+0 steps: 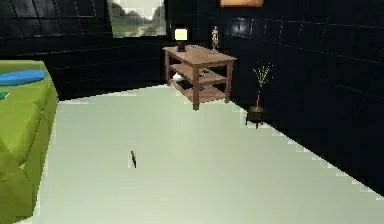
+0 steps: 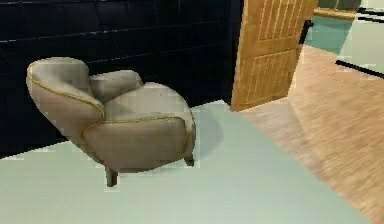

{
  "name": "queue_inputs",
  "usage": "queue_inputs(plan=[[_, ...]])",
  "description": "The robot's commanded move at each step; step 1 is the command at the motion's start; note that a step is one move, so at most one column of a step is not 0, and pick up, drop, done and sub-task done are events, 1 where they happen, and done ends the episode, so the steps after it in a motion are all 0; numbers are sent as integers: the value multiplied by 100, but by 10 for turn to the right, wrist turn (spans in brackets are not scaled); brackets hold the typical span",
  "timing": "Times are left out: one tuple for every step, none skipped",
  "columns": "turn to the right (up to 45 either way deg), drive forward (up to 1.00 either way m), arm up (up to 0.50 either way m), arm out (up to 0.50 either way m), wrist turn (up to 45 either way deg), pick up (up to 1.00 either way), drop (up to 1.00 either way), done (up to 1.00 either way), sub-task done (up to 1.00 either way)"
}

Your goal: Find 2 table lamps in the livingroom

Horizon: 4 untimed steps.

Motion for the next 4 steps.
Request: queue_inputs(plan=[[0, 100, 0, 0, 0, 0, 0, 0, 0], [-30, 0, 0, 0, 0, 0, 0, 0, 0], [0, 70, 0, 0, 0, 0, 0, 0, 0], [-180, 0, 0, 0, 0, 0, 0, 0, 0]])
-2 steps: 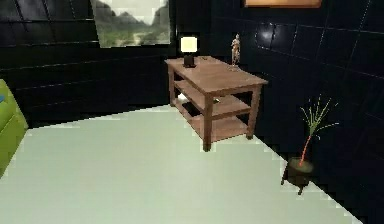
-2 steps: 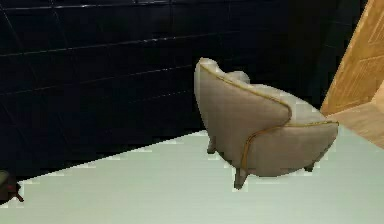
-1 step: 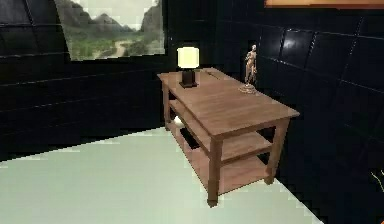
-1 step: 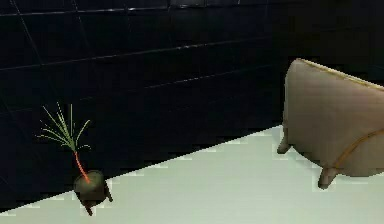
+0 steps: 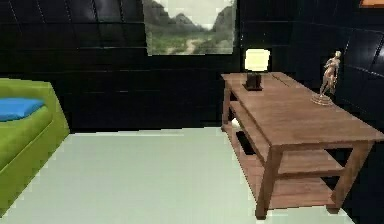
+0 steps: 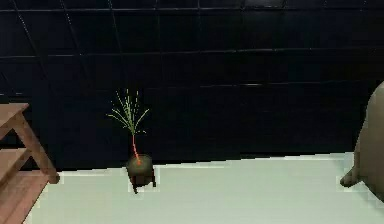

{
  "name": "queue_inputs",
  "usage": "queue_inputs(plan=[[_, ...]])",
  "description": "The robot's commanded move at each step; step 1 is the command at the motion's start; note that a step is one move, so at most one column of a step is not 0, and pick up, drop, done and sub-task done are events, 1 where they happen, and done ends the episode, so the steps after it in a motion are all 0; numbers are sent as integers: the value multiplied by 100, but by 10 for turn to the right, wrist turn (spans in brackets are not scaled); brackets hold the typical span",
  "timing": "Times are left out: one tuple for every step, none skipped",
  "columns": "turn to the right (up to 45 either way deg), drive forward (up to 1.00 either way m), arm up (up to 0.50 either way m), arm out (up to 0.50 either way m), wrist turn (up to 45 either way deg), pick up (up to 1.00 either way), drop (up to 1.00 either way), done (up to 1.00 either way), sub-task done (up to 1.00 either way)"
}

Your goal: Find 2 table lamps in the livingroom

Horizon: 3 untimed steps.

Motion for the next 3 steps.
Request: queue_inputs(plan=[[0, 90, 0, 0, 0, 0, 0, 0, 0], [300, 0, 0, 0, 0, 0, 0, 0, 0], [0, 0, 0, 0, 0, 0, 0, 100, 0]])
